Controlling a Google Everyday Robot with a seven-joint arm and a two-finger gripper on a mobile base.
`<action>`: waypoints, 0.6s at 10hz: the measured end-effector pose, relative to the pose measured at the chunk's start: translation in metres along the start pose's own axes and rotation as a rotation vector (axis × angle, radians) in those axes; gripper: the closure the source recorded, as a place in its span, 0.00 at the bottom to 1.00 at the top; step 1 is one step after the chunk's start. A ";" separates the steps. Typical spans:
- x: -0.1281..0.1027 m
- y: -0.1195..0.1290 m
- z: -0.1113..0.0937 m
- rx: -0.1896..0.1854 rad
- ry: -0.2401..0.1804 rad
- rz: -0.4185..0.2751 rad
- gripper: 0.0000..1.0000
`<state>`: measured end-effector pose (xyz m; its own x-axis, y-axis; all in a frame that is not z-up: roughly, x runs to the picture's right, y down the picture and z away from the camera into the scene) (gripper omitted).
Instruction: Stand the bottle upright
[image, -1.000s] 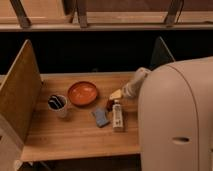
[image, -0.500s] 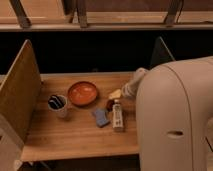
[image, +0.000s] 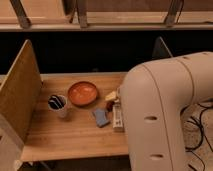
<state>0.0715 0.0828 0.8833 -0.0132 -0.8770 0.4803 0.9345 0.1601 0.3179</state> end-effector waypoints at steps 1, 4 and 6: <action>-0.001 0.003 0.006 -0.004 -0.013 0.013 0.20; -0.001 0.011 0.030 -0.009 -0.052 0.060 0.20; -0.001 0.013 0.040 0.005 -0.069 0.081 0.38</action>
<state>0.0697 0.1040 0.9202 0.0380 -0.8279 0.5595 0.9317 0.2318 0.2796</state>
